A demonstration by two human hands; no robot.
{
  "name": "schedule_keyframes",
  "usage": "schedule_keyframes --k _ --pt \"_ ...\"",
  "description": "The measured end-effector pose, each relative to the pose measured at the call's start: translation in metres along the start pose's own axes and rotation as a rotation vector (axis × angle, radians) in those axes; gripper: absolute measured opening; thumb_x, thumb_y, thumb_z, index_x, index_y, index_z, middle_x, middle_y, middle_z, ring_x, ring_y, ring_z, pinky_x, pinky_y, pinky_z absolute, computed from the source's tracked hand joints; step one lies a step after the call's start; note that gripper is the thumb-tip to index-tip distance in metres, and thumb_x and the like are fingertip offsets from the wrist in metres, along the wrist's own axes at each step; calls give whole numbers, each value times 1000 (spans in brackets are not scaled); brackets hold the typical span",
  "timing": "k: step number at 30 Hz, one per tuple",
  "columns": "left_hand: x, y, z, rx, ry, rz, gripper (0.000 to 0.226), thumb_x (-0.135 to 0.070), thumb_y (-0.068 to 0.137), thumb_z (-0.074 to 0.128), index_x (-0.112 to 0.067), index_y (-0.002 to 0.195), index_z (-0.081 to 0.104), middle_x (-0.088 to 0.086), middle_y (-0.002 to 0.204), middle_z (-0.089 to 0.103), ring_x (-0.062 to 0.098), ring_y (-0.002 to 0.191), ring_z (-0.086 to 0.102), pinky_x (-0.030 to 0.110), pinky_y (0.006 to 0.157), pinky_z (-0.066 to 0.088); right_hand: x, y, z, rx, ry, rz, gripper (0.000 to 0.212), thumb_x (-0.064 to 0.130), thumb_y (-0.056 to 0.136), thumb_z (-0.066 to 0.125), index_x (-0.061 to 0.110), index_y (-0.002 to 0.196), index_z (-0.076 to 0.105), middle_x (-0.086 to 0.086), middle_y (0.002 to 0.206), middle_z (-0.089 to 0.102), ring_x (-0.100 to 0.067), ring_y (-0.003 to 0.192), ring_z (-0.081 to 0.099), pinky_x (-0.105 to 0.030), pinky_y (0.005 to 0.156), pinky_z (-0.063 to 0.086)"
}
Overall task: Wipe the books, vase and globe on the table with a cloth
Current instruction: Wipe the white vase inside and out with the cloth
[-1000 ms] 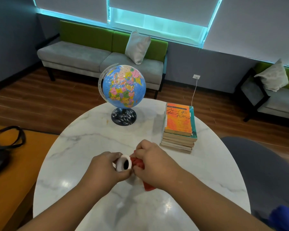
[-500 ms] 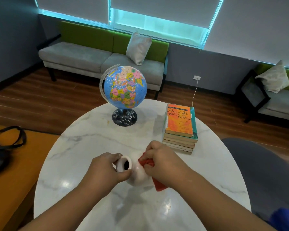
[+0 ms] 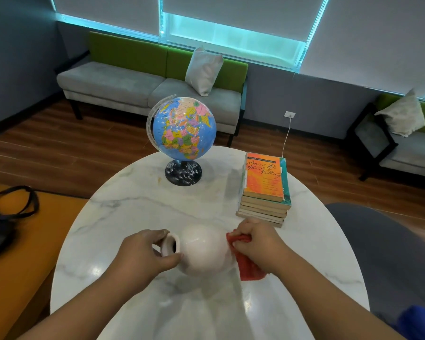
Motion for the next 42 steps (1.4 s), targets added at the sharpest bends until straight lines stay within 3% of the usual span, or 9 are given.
schedule_keyframes --k 7,11,17,23,26,29,32,35,42 --pt "5 -2 -2 17 -44 -25 58 -27 70 84 -14 123 64 -22 88 59 -7 67 62 3 51 42 24 -4 8 68 73 -173 25 11 85 67 22 106 75 21 96 49 16 87 49 5 78 30" --pt "8 -3 -3 16 -53 -36 59 -28 71 83 -14 125 63 -21 90 59 -5 68 63 2 52 41 13 5 1 27 2 -62 26 10 86 64 20 108 74 14 98 50 5 81 47 7 71 29" --pt "11 -2 -3 30 -42 -54 60 -29 72 82 -14 127 61 -17 93 61 -4 70 62 3 51 42 47 -4 16 123 -66 -289 30 16 88 63 24 116 70 13 114 52 3 90 44 7 74 26" --pt "15 -2 -5 31 -54 -90 62 -31 75 79 -15 131 58 -13 98 61 -3 75 62 4 52 41 13 9 2 49 -37 -86 28 10 87 63 21 110 73 14 102 50 1 88 49 4 80 32" --pt "13 0 -5 24 -53 -87 61 -31 74 80 -15 129 60 -15 96 62 -4 73 62 3 53 41 15 8 8 56 -79 -131 28 13 88 63 20 114 71 11 109 53 -8 103 51 7 77 26" --pt "13 -1 -6 38 -29 -79 61 -32 72 81 -16 128 61 -13 99 65 -3 74 63 4 56 41 22 3 12 94 -63 -203 29 13 88 63 22 115 71 16 107 52 -1 98 47 7 79 25" --pt "16 -1 -7 50 -35 -102 61 -32 73 81 -16 128 61 -12 102 66 -2 75 65 5 59 41 2 7 6 78 -24 -109 29 10 89 63 23 113 72 17 106 51 1 97 45 7 79 24" --pt "17 -2 -9 54 -81 -144 62 -30 74 80 -15 130 59 -9 102 66 4 77 67 11 62 44 -21 8 7 37 27 39 29 10 88 64 23 112 72 14 108 52 -7 104 51 -1 81 29" --pt "18 -6 -11 93 -157 -209 52 -25 77 78 -13 125 62 -10 95 66 9 64 71 23 68 52 -26 -6 21 10 182 77 27 9 89 64 26 108 73 20 107 52 -4 100 52 0 80 32"
Point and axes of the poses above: each hand's wrist, its own y-axis towards the middle knuckle, its own z-axis out of the palm, x = y × z, the point moved 4 cm from there along y, towards the middle knuckle
